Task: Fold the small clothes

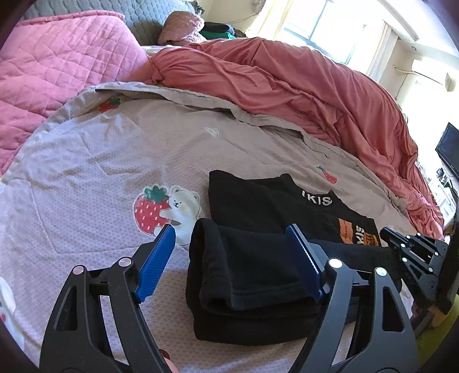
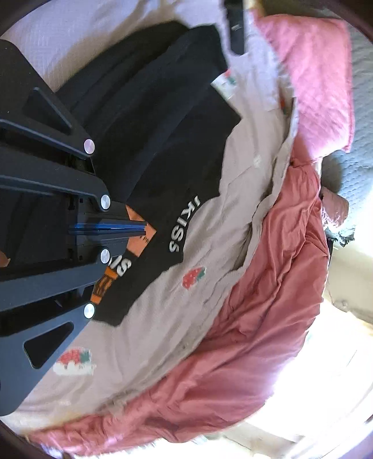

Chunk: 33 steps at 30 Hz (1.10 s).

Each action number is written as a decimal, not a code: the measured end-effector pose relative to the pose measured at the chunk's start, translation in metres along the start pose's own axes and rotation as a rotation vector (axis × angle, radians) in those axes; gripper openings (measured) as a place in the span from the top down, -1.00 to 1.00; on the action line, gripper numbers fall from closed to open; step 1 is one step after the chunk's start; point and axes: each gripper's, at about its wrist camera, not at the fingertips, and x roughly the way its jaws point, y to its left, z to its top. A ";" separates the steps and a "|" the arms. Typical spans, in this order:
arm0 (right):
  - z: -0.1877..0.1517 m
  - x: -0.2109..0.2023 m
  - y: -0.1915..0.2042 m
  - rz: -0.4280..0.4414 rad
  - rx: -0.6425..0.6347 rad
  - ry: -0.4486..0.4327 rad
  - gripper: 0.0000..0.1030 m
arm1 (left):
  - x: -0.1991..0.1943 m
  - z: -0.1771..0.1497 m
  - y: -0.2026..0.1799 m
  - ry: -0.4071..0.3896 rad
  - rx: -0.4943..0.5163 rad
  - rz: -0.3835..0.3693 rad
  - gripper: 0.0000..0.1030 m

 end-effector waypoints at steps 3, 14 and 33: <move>-0.020 -0.009 0.014 0.034 -0.085 0.012 0.39 | -0.002 0.001 0.002 0.002 -0.017 -0.020 -0.38; -0.073 0.000 0.050 -0.057 -0.311 0.113 -0.25 | 0.000 -0.020 -0.047 0.094 0.181 -0.163 -0.63; 0.004 0.029 0.015 -0.153 -0.185 -0.052 0.84 | -0.010 -0.024 -0.051 0.064 0.185 -0.253 -0.65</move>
